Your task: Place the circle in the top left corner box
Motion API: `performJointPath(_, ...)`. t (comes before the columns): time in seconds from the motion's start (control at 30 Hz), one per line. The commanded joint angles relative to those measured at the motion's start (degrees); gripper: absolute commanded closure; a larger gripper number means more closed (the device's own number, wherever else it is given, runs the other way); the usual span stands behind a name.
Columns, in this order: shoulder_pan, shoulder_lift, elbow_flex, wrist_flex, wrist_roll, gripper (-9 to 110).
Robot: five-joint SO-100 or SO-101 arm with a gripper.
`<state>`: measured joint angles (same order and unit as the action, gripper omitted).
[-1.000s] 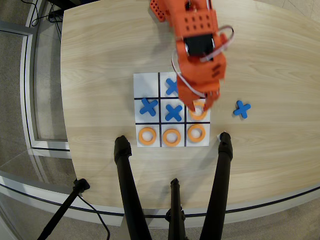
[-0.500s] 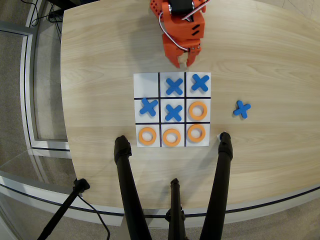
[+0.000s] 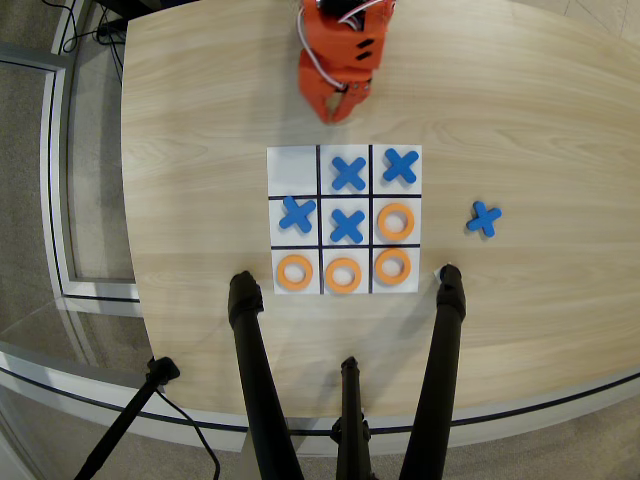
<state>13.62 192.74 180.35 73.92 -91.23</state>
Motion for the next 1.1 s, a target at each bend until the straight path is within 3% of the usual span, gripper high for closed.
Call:
performJointPath(0.0, 24.52, 1.05, 3.16, 0.53, 0.09, 101)
performJointPath(0.13, 67.76, 1.93, 3.16, 0.18, 0.18, 102)
performJointPath(0.27, 84.99, 1.85, 3.16, 0.53, 0.18, 101)
performJointPath(0.53, 79.54, 1.76, 3.16, 0.62, 0.18, 101)
performJointPath(1.07, 79.45, 1.67, 3.16, 0.62, 0.18, 101)
